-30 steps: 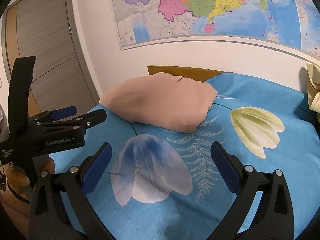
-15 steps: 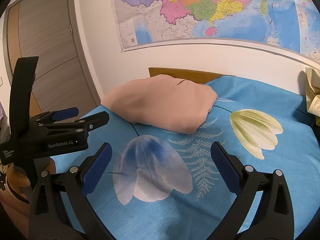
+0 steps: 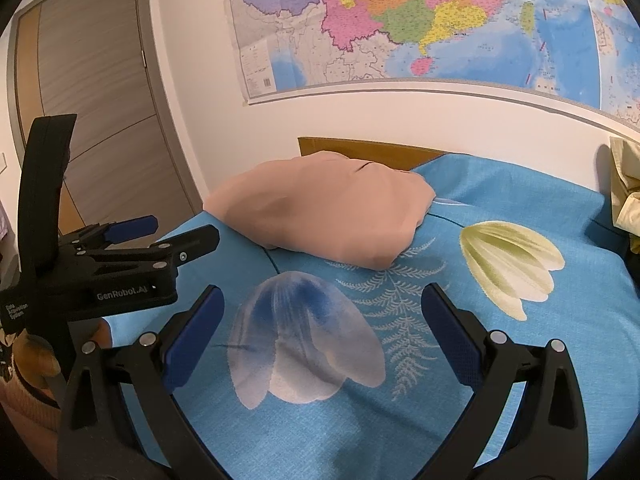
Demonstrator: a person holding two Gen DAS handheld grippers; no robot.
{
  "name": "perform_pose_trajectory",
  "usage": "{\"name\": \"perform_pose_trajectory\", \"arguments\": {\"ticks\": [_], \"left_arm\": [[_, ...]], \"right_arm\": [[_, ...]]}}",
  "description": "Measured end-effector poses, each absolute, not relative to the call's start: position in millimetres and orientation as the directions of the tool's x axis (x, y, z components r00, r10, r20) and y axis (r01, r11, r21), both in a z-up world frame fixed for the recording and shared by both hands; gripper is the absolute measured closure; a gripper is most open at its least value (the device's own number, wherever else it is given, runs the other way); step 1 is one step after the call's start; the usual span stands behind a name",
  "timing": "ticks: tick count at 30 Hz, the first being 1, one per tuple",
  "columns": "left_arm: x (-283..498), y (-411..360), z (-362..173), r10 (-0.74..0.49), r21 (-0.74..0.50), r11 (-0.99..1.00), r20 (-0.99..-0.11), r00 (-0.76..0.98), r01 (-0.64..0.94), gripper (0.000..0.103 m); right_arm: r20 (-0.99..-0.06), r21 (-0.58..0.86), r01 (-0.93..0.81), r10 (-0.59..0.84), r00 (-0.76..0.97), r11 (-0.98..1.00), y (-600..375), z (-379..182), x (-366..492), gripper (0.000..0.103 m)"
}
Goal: Fold large clothes
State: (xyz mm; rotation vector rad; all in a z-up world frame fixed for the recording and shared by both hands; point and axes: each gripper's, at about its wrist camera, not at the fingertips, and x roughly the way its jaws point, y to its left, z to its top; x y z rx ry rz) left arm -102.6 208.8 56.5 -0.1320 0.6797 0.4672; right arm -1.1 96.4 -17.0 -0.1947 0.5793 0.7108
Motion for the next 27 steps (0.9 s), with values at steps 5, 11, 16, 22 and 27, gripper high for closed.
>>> {"name": "perform_pose_trajectory", "arguments": {"ticks": [5, 11, 16, 22, 27], "left_arm": [[-102.4, 207.4, 55.7, 0.371, 0.036, 0.891, -0.634, 0.679, -0.453, 0.007], [-102.1, 206.6, 55.0, 0.370, 0.035, 0.891, -0.635, 0.678, -0.453, 0.007], [-102.4, 206.5, 54.3, 0.369, 0.034, 0.891, -0.637, 0.677, -0.453, 0.007], [-102.0, 205.9, 53.8, 0.369, 0.037, 0.891, -0.638, 0.676, -0.452, 0.007], [-101.8, 205.6, 52.9, 0.367, 0.036, 0.892, -0.639, 0.675, -0.451, 0.007]], "right_arm": [[-0.564, 0.019, -0.664, 0.557, 0.610, 0.747, 98.2, -17.0, -2.1, 0.006], [-0.564, 0.023, -0.662, 0.556, 0.611, 0.749, 98.0, -17.2, -3.0, 0.006], [-0.564, 0.028, -0.661, 0.558, 0.609, 0.750, 97.0, -17.8, -2.9, 0.006], [-0.565, 0.029, -0.660, 0.557, 0.609, 0.751, 97.0, -18.3, -2.5, 0.006], [-0.565, 0.036, -0.657, 0.558, 0.608, 0.753, 95.6, -19.2, -1.4, 0.006]]}}
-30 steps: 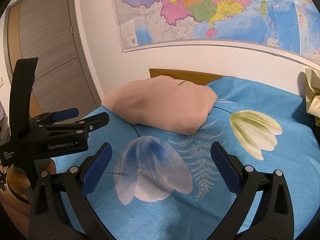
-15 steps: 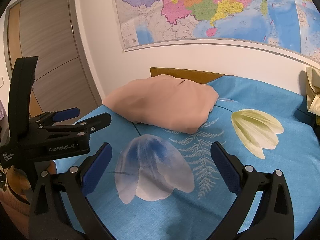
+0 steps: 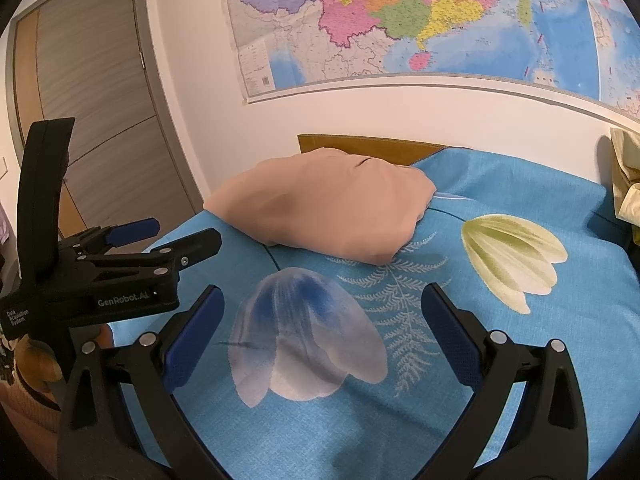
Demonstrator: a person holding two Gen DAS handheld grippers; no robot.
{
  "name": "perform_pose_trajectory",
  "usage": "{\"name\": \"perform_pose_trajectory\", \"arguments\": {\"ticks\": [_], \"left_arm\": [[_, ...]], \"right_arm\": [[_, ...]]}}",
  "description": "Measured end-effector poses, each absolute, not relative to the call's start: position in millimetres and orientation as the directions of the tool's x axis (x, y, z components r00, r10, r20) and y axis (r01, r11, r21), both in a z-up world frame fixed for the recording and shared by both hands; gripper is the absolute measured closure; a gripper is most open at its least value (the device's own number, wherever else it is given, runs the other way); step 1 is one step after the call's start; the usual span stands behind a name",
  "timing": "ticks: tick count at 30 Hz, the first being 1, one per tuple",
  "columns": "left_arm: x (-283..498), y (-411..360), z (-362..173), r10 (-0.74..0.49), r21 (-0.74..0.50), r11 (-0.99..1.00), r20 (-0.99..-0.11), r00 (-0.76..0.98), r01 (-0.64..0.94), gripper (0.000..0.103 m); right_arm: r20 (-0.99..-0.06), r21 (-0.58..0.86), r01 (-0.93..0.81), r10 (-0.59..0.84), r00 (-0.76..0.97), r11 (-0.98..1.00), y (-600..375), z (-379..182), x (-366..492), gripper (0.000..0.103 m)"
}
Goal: Fold large clothes
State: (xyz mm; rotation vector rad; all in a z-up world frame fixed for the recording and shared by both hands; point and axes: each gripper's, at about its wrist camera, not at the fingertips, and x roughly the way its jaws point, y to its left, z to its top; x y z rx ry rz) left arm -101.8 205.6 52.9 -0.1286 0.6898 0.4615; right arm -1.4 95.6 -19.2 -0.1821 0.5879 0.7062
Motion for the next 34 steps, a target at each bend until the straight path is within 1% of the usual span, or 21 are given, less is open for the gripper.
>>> {"name": "perform_pose_trajectory", "arguments": {"ticks": [21, 25, 30, 34], "left_arm": [[-101, 201, 51, 0.358, 0.041, 0.899, -0.641, 0.679, -0.435, 0.007], [-100, 195, 53, 0.371, 0.060, 0.901, -0.621, 0.691, -0.430, 0.007], [-93, 183, 51, 0.341, 0.071, 0.919, -0.635, 0.694, -0.387, 0.007], [-84, 168, 48, 0.243, 0.011, 0.950, -0.656, 0.715, -0.313, 0.007]], "right_arm": [[-0.559, 0.037, -0.650, 0.555, 0.616, 0.759, 95, -21, -2, 0.006], [-0.553, 0.039, -0.641, 0.551, 0.626, 0.767, 91, -21, -4, 0.006], [-0.540, 0.052, -0.614, 0.540, 0.646, 0.787, 76, -18, -8, 0.006], [-0.530, 0.060, -0.562, 0.503, 0.683, 0.825, 52, -17, -12, 0.006]]}}
